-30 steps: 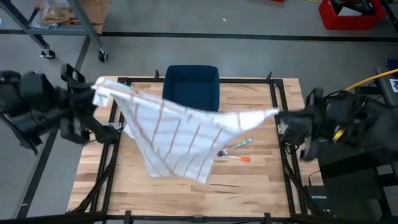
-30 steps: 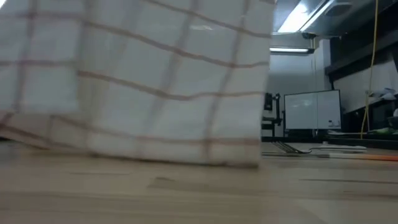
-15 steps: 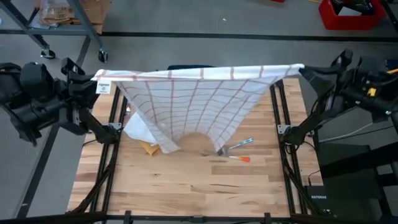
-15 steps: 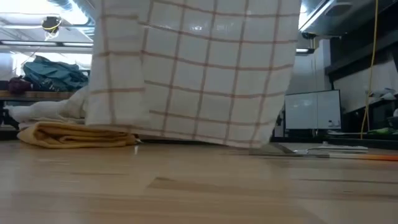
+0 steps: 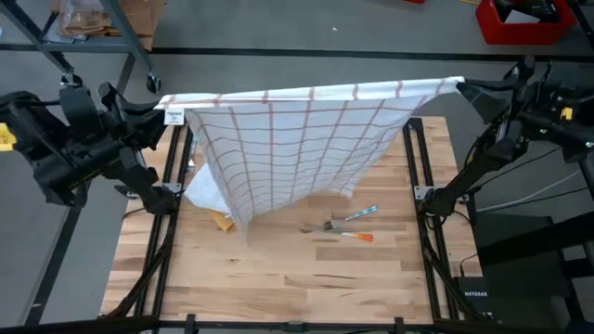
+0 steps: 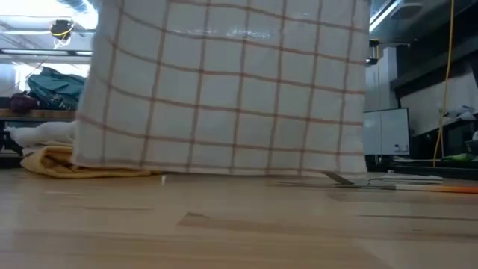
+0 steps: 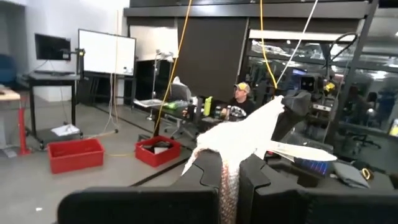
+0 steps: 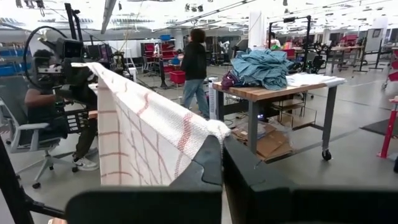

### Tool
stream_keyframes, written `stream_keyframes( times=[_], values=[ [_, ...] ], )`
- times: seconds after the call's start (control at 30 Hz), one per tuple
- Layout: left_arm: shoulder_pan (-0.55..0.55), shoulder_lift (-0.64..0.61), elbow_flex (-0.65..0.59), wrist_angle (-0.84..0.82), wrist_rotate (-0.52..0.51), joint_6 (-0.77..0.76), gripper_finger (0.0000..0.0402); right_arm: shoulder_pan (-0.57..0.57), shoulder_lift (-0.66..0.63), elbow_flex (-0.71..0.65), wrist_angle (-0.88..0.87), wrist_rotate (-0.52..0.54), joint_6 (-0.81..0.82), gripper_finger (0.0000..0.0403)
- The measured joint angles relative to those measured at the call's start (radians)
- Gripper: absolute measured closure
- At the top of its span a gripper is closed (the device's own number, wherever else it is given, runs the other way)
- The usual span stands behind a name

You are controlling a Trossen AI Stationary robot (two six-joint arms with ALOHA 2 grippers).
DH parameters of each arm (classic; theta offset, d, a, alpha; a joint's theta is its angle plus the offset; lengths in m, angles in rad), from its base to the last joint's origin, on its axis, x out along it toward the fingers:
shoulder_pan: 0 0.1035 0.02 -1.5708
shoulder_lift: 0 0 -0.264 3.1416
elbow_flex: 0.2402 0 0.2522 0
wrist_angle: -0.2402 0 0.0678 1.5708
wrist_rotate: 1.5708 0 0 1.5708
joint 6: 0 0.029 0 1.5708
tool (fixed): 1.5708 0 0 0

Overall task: Fold towel
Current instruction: Fold the white patterned towel

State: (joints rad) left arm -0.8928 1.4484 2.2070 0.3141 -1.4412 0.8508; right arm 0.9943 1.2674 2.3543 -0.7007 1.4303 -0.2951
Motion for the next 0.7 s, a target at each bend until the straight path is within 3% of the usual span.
stream_keyframes(
  times=[0.37,0.43,0.57,0.7],
  values=[
    [-0.093,0.045,-0.019,-0.209,-0.019,-0.343,0.0401,0.001,0.004,0.001,-0.107,-0.028,0.057,0.0401],
    [-0.126,0.077,-0.023,-0.208,-0.019,-0.376,0.0401,0.001,0.006,0.001,-0.218,-0.098,0.196,0.0401],
    [-0.183,0.153,-0.024,-0.209,-0.018,-0.452,0.0401,0.001,0.016,0.002,-0.491,-0.341,0.546,0.0401],
    [-0.216,0.232,-0.024,-0.201,-0.011,-0.544,0.0401,0.001,0.078,0.002,-0.748,-0.392,0.808,0.0401]
  ],
)
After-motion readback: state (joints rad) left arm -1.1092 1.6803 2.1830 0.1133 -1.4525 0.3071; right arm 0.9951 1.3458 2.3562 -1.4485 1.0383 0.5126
